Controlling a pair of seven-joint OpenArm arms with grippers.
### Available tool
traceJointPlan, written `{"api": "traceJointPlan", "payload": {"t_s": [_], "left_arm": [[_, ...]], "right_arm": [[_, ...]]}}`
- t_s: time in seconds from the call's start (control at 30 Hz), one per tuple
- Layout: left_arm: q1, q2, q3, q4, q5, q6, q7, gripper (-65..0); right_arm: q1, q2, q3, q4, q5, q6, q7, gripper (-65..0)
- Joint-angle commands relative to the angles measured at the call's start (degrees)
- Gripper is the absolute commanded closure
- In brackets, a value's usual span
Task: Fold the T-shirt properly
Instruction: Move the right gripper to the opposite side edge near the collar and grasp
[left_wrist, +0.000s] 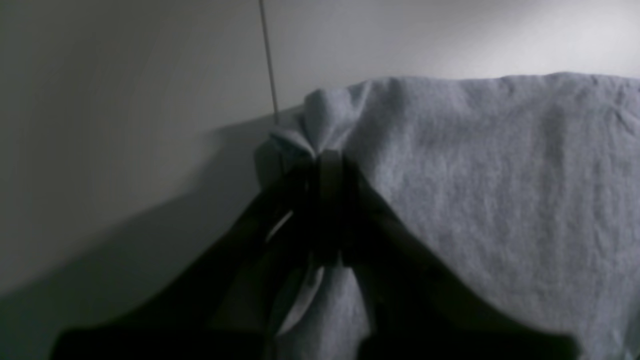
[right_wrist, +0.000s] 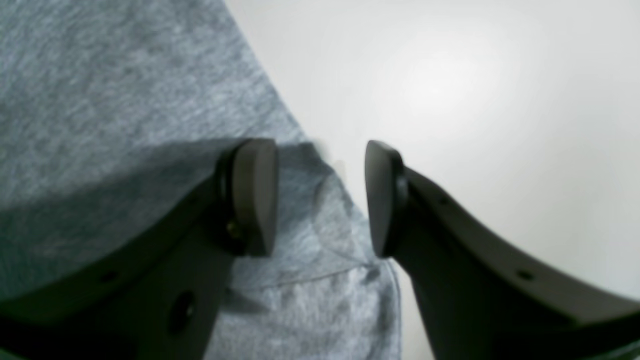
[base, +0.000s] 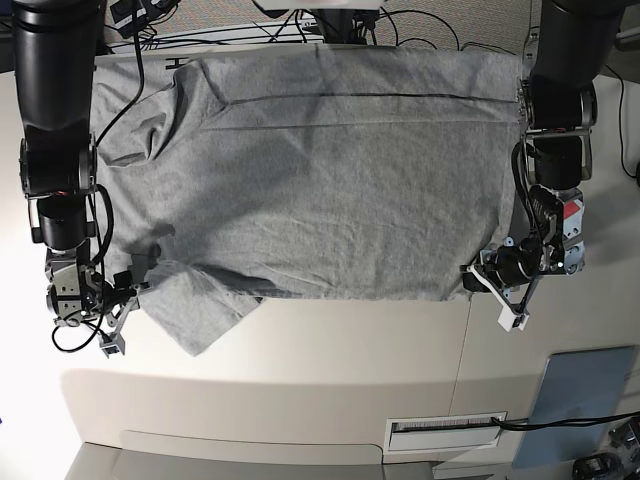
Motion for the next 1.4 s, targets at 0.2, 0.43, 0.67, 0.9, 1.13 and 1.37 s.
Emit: {"api": "traceJointPlan", "payload": {"t_s": [0.2,0.43,0.67,0.9,1.13,1.37], "left_arm": [[-1.2,-0.6,-0.1,0.6,1.9,-0.2,0.6,0.0],[-1.2,-0.6,-0.1,0.6,1.7,-0.3,0.6,0.0],[-1.2,-0.6,-0.1,0.6,1.7,-0.3,0.6,0.0],[-0.6,-0.6,-0.1,0.6,1.8,-0.2,0.7,0.0],[1.6,-0.7,-0.1,0.6,2.0,-0.2,0.4,0.0],[1.4,-0.6,-0.1,0.6,1.9,-0.2,0.5,0.0]], "right_arm": [[-2.3,0.6,0.2,0.6,0.0,0.0,1.0,-28.1],[-5.1,0.4,0.2,0.7,-0.2,-0.2,0.8,-14.9],[-5.2,0.4,0.2,0.8,-0.4,-0.2,-1.2,0.0],[-4.9,1.2,0.2,0.9,-1.2,-0.3,0.1,0.0],[-1.2,4.4,0.2,3.5,-0.7,0.2,0.0,0.0],[1.1,6.4,0.2,3.5,0.1,10.9,2.4,-25.3]]}}
